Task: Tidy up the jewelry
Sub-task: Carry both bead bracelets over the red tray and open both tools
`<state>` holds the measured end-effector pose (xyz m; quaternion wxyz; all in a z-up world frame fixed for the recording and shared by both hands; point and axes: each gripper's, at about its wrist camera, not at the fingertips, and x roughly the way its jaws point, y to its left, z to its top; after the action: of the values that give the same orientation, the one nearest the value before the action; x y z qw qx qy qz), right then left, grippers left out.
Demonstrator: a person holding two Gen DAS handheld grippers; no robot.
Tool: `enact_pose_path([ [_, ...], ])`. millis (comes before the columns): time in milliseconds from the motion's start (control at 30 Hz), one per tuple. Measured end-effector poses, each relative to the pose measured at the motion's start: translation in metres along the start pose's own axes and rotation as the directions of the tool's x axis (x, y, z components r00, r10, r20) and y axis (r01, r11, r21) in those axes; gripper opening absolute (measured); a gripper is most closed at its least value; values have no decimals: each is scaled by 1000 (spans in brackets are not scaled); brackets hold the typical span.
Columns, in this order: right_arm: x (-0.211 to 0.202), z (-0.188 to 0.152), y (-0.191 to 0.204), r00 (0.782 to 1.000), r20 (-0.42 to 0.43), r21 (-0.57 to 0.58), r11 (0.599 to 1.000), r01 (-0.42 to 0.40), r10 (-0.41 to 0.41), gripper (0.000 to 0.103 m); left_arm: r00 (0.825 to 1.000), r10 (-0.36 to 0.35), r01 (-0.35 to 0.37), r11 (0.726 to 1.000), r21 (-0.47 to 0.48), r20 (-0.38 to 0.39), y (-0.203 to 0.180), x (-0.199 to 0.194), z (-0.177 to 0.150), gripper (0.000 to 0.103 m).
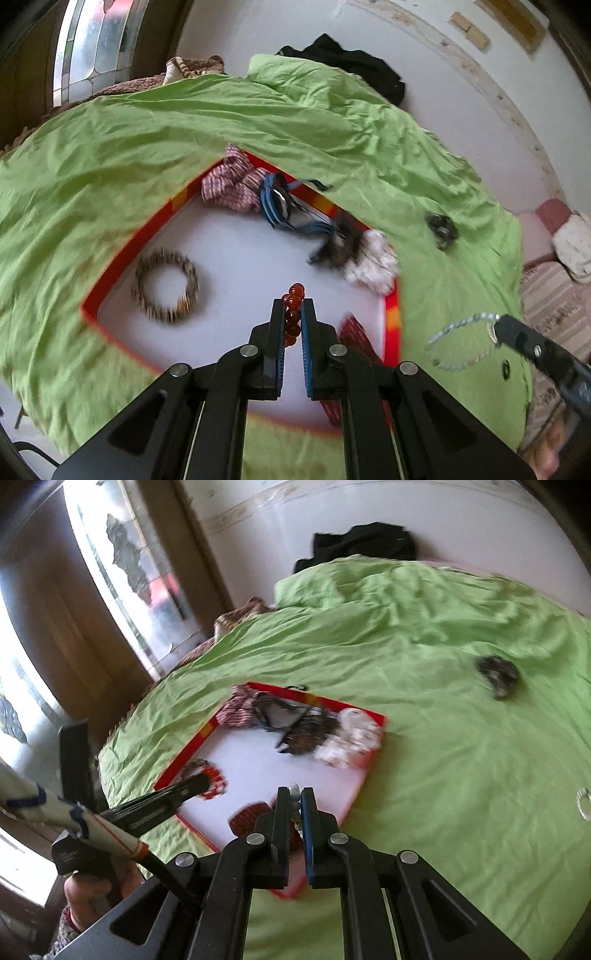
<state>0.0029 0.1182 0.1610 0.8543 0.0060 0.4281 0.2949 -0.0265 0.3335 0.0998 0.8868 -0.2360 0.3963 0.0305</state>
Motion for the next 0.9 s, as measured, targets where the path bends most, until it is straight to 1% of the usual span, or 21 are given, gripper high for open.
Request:
enact_pose_path([
  [67, 19, 10, 14, 1000, -16, -24, 1000, -7, 7, 6, 1000, 5, -5, 1000, 1, 9, 2, 12, 12, 7],
  [167, 44, 21, 28, 999, -41, -31, 999, -27, 26, 7, 1000, 16, -16, 1000, -15, 12, 11, 25, 21, 7],
  [333, 82, 35, 35, 995, -81, 2, 998, -55, 55, 7, 1000, 19, -18, 998, -67, 3, 35, 43, 28, 7],
  [467, 111, 36, 36, 993, -112, 13, 999, -36, 37, 7, 1000, 3, -2, 995, -100, 10, 47, 47, 32, 7],
  [667, 132, 32, 32, 991, -134, 10, 1000, 9, -7, 7, 1000, 15, -16, 995, -99, -8, 50, 59, 32, 7],
  [900, 140, 22, 28, 987, -157, 13, 999, 32, -30, 7, 1000, 19, -21, 995, -102, -18, 51, 63, 29, 7],
])
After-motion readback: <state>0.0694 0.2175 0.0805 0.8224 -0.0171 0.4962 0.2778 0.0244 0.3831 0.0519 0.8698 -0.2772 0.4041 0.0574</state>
